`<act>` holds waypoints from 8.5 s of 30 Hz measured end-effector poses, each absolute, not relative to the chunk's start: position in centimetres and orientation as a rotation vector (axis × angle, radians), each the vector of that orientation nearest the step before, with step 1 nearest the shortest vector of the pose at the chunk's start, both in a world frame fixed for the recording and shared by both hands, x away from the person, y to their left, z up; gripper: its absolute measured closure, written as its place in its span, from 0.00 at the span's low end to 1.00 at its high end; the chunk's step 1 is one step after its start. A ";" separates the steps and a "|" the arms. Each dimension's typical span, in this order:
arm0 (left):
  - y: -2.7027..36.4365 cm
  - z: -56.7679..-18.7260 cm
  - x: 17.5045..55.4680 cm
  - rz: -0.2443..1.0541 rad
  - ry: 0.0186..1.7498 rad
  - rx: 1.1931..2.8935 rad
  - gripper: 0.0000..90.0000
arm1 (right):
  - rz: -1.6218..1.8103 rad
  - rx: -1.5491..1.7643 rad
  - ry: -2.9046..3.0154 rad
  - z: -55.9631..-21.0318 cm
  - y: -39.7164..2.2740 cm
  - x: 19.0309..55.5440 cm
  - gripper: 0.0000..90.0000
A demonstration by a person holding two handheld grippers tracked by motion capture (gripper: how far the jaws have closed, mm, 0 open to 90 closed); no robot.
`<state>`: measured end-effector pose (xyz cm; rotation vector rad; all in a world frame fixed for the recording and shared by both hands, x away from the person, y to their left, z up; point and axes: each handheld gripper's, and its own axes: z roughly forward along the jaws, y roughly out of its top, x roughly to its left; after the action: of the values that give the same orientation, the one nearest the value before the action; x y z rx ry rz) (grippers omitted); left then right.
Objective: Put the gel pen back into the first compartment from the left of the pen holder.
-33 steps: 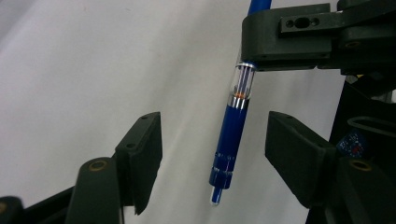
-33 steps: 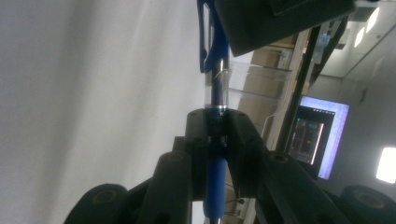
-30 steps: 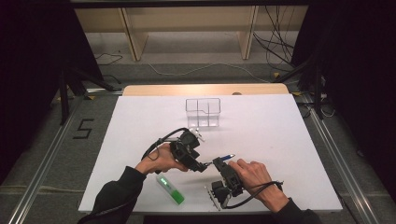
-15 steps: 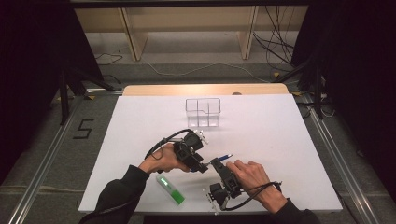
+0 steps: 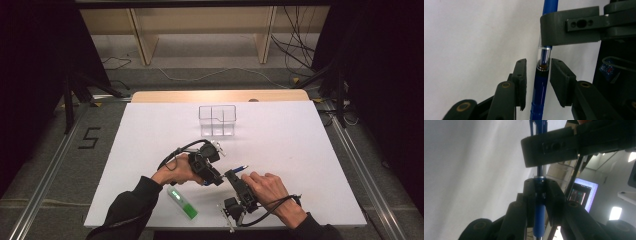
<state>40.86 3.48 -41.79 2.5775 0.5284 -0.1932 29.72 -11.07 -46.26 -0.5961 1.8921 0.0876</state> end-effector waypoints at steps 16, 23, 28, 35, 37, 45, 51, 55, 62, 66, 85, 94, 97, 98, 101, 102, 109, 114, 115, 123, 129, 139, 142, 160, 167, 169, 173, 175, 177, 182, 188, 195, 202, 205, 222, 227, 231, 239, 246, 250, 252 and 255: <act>3.3 -42.0 40.9 -0.244 0.507 2.578 0.86 | 0.090 -0.624 1.887 -46.3 -11.0 29.5 0.89; 3.1 -42.0 40.7 -0.244 0.505 2.583 0.88 | 0.085 -0.639 1.883 -46.4 -11.0 29.5 0.89; 3.2 -42.0 40.8 -0.241 0.479 2.590 0.88 | 0.080 -0.626 1.908 -46.2 -11.0 29.4 0.85; 4.4 -41.2 41.3 -0.213 0.531 2.541 0.88 | 0.160 -0.575 1.905 -45.0 -11.5 29.1 0.61; 4.9 -41.1 41.6 -0.200 0.560 2.521 0.88 | 0.209 -0.536 1.909 -44.5 -11.8 28.9 0.57; 6.7 -40.6 42.6 -0.097 0.661 2.431 0.88 | 0.358 -0.076 2.124 -43.2 -13.0 29.9 0.37; 7.8 -40.2 43.1 -0.014 0.738 2.336 0.88 | 0.580 0.277 2.263 -42.6 -14.3 31.2 0.34; 8.4 -40.0 43.4 0.025 0.787 2.278 0.88 | 0.707 0.447 2.317 -42.5 -15.0 31.8 0.34; 9.4 -39.6 43.8 0.117 0.838 2.175 0.88 | 0.867 0.584 2.372 -42.6 -16.1 32.6 0.34; 9.8 -39.3 44.0 0.164 0.882 2.073 0.88 | 0.914 0.620 2.368 -42.7 -16.4 32.6 0.34; 11.5 -39.5 46.2 0.293 1.027 1.843 0.88 | 1.282 0.910 2.353 -42.2 -19.1 32.9 0.24; 11.1 -39.0 47.8 0.360 1.056 1.765 0.88 | 1.286 0.900 2.351 -42.3 -19.2 32.6 0.25; 11.0 -38.7 48.4 0.367 1.071 1.727 0.88 | 1.302 0.914 2.350 -42.2 -19.3 32.6 0.24; 11.0 -38.6 48.7 0.372 1.073 1.720 0.88 | 1.306 0.912 2.350 -42.2 -19.3 32.6 0.24; 10.9 -38.4 49.4 0.392 1.075 1.706 0.88 | 1.312 0.911 2.353 -42.3 -19.3 32.6 0.24; 10.9 -38.3 49.6 0.395 1.077 1.701 0.88 | 1.315 0.910 2.353 -42.3 -19.3 32.6 0.24; 10.6 -38.4 50.8 0.413 1.107 1.656 0.88 | 1.299 0.889 2.366 -42.5 -19.0 32.6 0.24; 10.3 -38.4 51.5 0.427 1.109 1.654 0.88 | 1.296 0.885 2.371 -42.5 -18.9 32.5 0.24; 10.2 -38.4 51.6 0.433 1.111 1.652 0.88 | 1.293 0.884 2.372 -42.5 -18.9 32.5 0.24; 9.7 -38.7 53.0 0.451 1.123 1.629 0.88 | 1.289 0.873 2.383 -42.7 -18.8 32.4 0.25; 9.4 -38.7 53.9 0.471 1.126 1.616 0.87 | 1.285 0.862 2.390 -42.8 -18.7 32.4 0.25; 8.2 -39.0 54.7 0.482 1.122 1.617 0.87 | 1.288 0.859 2.402 -42.8 -18.6 32.4 0.25; 8.0 -39.5 54.8 0.482 1.128 1.616 0.87 | 1.287 0.863 2.403 -42.8 -18.6 32.3 0.25; 7.8 -41.1 54.8 0.486 1.148 1.641 0.87 | 1.290 0.850 2.408 -42.9 -18.5 32.3 0.26; 8.1 -41.4 54.7 0.479 1.152 1.653 0.87 | 1.284 0.842 2.413 -42.9 -18.5 32.3 0.27; 8.1 -41.6 54.7 0.477 1.155 1.650 0.87 | 1.283 0.843 2.416 -42.9 -18.5 32.3 0.27; 8.0 -41.9 54.7 0.474 1.158 1.652 0.87 | 1.282 0.834 2.416 -42.9 -18.4 32.3 0.27; 8.1 -42.0 54.6 0.473 1.154 1.660 0.87 | 1.282 0.833 2.418 -42.9 -18.4 32.3 0.27; 8.1 -42.0 54.6 0.469 1.158 1.657 0.87 | 1.284 0.836 2.415 -43.0 -18.4 32.3 0.27; 8.2 -41.5 54.2 0.468 1.127 1.670 0.68 | 1.283 0.835 2.416 -43.0 -18.4 32.3 0.27; 8.6 -40.3 53.5 0.411 1.135 1.699 0.36 | 1.274 0.839 2.422 -43.0 -18.5 32.3 0.27; 9.8 -39.5 52.2 0.353 1.103 1.764 0.28 | 1.286 0.845 2.410 -42.9 -18.4 32.3 0.27; 11.0 -38.9 50.4 0.319 1.068 1.821 0.24 | 1.286 0.844 2.409 -42.9 -18.5 32.4 0.27; 11.5 -38.9 49.6 0.311 1.045 1.841 0.23 | 1.282 0.848 2.410 -42.9 -18.5 32.4 0.26; 12.4 -38.5 46.4 0.315 0.960 1.979 0.21 | 1.278 0.838 2.411 -42.9 -18.4 32.3 0.26; 12.4 -38.2 44.9 0.306 0.910 2.012 0.21 | 1.279 0.848 2.411 -42.9 -18.4 32.4 0.26; 12.3 -38.1 43.9 0.297 0.877 2.040 0.21 | 1.276 0.847 2.412 -42.9 -18.4 32.3 0.25; 12.9 -38.5 42.5 0.295 0.856 2.083 0.20 | 1.255 0.847 2.427 -43.1 -18.3 32.3 0.25; 13.2 -38.4 41.4 0.296 0.838 2.089 0.20 | 1.255 0.862 2.426 -43.1 -18.1 32.3 0.25; 13.6 -38.4 40.8 0.299 0.837 2.084 0.20 | 1.245 0.860 2.435 -43.1 -18.0 32.3 0.24; 13.9 -38.5 40.5 0.302 0.842 2.074 0.20 | 1.243 0.867 2.435 -43.1 -18.0 32.2 0.24; 14.2 -38.6 40.2 0.306 0.846 2.063 0.20 | 1.247 0.875 2.432 -43.1 -17.8 32.2 0.24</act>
<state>40.18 14.18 -38.62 2.0635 0.8464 0.3058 32.23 -17.80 -43.15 0.8750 2.4324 1.2471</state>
